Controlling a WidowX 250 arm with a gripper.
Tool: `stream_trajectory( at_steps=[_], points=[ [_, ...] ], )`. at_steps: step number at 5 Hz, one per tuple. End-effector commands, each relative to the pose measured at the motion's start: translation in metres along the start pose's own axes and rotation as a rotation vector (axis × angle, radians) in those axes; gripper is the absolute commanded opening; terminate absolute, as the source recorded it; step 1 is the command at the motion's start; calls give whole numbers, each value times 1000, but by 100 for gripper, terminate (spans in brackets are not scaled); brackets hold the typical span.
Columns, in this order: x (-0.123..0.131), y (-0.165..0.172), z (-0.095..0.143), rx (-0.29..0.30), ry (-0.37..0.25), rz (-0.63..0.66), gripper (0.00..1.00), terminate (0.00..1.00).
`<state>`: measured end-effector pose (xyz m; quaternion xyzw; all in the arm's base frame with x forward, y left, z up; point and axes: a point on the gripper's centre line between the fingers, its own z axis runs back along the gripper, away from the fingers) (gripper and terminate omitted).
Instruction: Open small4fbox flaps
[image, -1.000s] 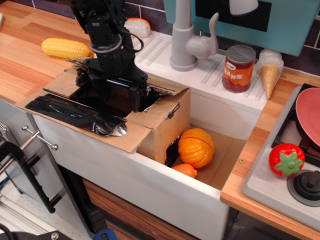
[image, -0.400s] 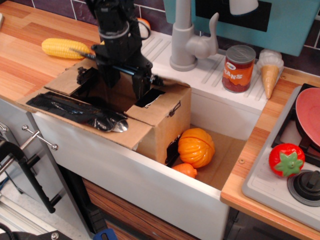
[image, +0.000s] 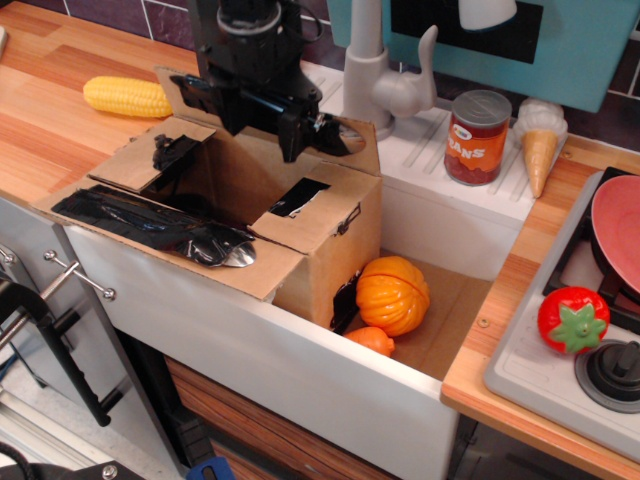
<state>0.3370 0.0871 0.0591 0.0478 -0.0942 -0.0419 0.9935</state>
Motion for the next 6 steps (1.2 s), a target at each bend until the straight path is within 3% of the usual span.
stream_trajectory(
  at_steps=[1,4,6],
  points=[
    [41,11,10,42,-75,-66,100,0],
    [62,16,-18,-40,-101,-68,100,0],
    [51,7,-30,-59,-120,-63,100,0]
  ],
)
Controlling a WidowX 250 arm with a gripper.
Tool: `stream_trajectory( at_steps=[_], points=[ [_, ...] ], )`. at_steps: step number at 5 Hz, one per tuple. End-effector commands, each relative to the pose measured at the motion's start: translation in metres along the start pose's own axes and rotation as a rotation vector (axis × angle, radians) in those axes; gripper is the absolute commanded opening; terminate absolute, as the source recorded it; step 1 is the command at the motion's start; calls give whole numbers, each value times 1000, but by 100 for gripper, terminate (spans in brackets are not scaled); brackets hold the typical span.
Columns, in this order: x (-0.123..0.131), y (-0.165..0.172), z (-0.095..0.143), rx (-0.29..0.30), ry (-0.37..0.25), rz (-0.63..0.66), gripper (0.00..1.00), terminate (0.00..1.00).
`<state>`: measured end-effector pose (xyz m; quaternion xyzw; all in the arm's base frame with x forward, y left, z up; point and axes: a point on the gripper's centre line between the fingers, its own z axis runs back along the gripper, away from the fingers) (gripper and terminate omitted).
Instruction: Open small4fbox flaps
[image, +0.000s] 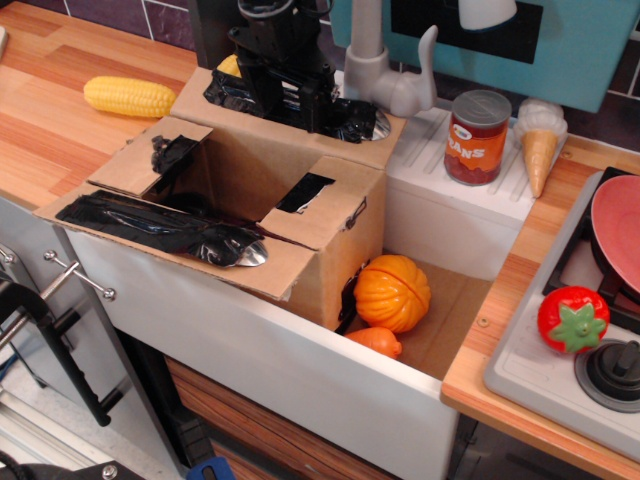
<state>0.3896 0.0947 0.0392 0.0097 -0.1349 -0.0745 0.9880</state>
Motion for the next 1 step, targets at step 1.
stream_trajectory(
  at_steps=[1],
  points=[
    [3,-6,3,26,-19,3,100,100]
  ],
)
